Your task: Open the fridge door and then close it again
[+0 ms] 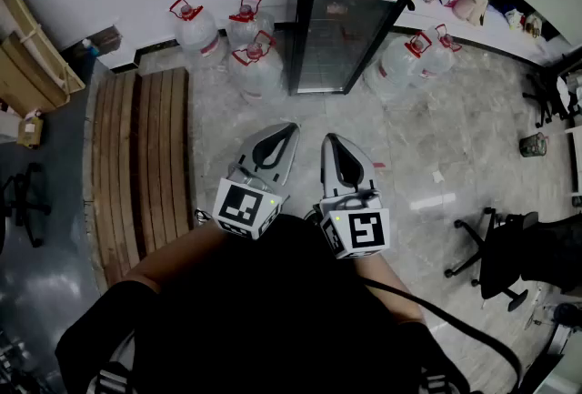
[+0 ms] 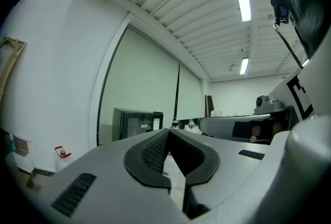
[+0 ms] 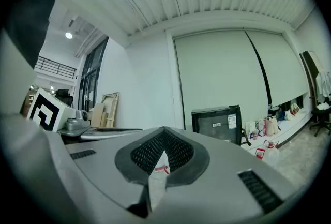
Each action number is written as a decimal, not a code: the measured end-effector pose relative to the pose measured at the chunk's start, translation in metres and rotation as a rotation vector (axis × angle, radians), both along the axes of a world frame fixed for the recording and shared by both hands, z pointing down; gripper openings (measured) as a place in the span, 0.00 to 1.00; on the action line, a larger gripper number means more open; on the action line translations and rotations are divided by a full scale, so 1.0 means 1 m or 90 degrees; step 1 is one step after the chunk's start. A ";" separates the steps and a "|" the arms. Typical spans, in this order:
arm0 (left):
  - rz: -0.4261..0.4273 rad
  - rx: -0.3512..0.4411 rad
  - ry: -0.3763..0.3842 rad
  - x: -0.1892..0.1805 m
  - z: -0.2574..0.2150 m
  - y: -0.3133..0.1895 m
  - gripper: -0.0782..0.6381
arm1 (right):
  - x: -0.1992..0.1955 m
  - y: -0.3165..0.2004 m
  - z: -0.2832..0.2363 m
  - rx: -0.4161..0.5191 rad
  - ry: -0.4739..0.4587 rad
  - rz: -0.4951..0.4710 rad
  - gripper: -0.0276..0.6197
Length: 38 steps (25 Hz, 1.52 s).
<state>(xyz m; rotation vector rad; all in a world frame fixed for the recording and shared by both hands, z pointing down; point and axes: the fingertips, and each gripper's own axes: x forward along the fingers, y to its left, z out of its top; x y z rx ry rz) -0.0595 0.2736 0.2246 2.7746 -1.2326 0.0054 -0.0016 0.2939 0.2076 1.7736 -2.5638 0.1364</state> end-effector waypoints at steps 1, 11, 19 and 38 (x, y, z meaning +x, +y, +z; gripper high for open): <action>0.002 0.002 -0.004 -0.001 0.001 0.000 0.12 | -0.001 0.000 0.001 0.001 -0.003 -0.002 0.07; 0.023 -0.001 -0.014 -0.028 0.012 -0.013 0.12 | -0.025 -0.012 0.010 0.004 -0.007 0.019 0.07; 0.039 -0.022 -0.007 -0.056 0.029 -0.029 0.12 | -0.026 -0.028 0.021 -0.013 -0.043 0.099 0.07; -0.035 -0.046 -0.037 0.034 0.083 -0.277 0.12 | 0.078 -0.290 0.073 -0.046 -0.021 0.019 0.07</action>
